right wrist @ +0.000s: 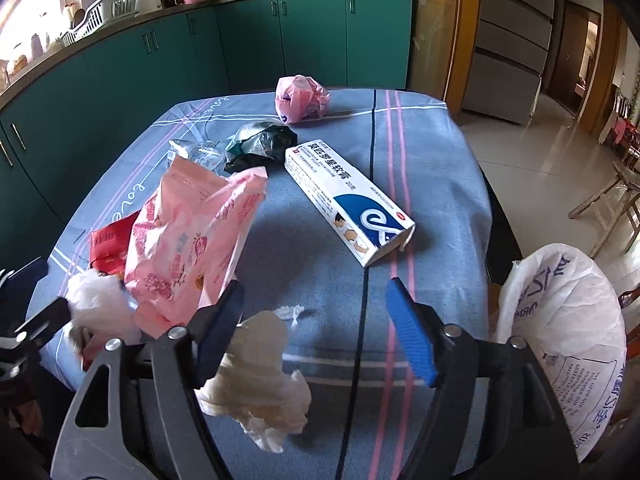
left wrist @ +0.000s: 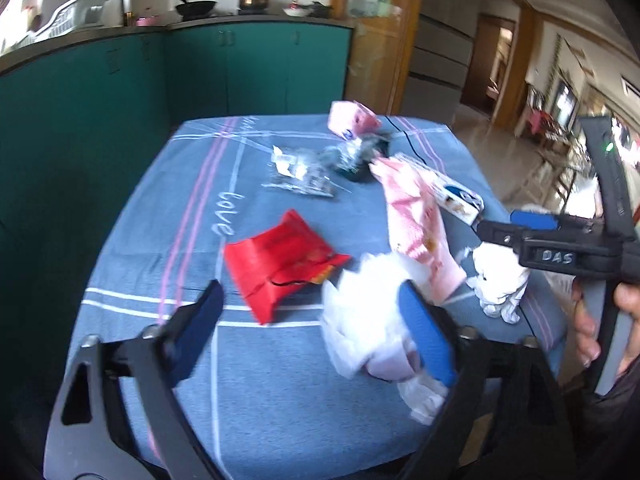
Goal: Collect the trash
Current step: 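Lift the white tissue toward the bin with the right tool while the left tool carries the bag, then open the right tool over the bin to drop the tissue while the left tool drops the bag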
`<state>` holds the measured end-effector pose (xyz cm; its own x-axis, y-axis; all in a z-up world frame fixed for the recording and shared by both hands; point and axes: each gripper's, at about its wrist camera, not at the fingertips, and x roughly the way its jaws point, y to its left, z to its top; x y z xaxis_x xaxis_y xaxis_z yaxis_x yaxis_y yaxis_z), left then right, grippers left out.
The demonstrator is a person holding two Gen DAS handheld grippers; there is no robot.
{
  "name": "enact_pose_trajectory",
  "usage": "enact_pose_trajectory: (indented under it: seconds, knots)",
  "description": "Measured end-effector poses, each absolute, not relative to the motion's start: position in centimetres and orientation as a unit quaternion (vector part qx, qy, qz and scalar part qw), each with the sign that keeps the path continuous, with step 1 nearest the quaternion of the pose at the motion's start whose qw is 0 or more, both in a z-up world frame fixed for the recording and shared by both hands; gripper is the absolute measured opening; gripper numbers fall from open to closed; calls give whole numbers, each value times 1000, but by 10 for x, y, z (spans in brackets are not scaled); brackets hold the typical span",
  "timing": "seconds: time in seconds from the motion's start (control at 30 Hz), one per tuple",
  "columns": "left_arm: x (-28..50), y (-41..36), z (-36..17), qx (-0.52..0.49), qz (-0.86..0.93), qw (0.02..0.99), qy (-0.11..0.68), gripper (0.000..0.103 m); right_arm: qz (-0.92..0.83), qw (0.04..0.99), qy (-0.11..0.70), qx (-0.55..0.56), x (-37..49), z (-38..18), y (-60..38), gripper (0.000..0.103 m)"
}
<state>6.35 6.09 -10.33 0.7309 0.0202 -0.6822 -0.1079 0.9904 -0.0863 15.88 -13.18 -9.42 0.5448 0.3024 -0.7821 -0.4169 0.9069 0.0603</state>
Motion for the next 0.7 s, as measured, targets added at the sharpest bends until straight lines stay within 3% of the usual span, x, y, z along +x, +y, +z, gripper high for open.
enact_pose_trajectory:
  seconds: [0.33,0.37,0.5,0.63,0.7]
  knots:
    - [76,37,-115,-60,-10,923,380,78,272,834,473,-82,122,-126,-114,80]
    - [76,37,-116,-61,-14,922,382,78,276,831,474,-92,119,-128,-109,79]
    - [77,31,-121,-64,-26,919,389,79,298,823,472,-106,112,-127,-102,56]
    - [77,26,-123,-58,-33,918,391,79,298,827,461,-125,107,-122,-105,49]
    - [77,24,-124,-56,-37,918,392,72,273,843,445,-130,109,-112,-114,48]
